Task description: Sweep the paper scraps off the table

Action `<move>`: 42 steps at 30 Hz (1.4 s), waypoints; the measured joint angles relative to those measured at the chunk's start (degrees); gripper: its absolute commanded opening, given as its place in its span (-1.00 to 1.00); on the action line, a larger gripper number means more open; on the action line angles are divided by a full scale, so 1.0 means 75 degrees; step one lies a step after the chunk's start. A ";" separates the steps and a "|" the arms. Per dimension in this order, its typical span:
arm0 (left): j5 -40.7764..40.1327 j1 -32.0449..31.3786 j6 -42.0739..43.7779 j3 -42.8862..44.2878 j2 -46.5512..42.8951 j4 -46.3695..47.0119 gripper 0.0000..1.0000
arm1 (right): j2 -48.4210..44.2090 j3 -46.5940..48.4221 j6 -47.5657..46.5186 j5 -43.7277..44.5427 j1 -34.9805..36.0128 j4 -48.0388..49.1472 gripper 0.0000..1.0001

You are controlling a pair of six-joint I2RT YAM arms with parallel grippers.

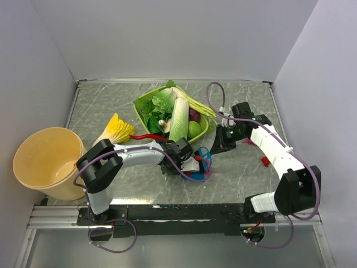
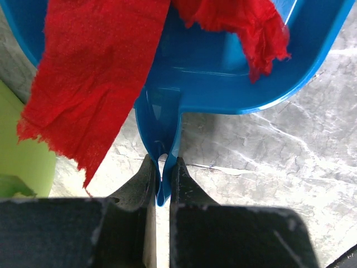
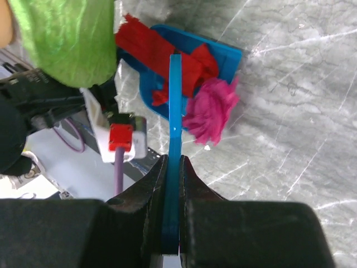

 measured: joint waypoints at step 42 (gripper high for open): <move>-0.0029 -0.0050 -0.0323 0.0871 0.0647 -0.0213 -0.98 | -0.0009 -0.0600 -0.0140 0.0874 -0.0128 0.0061 -1.00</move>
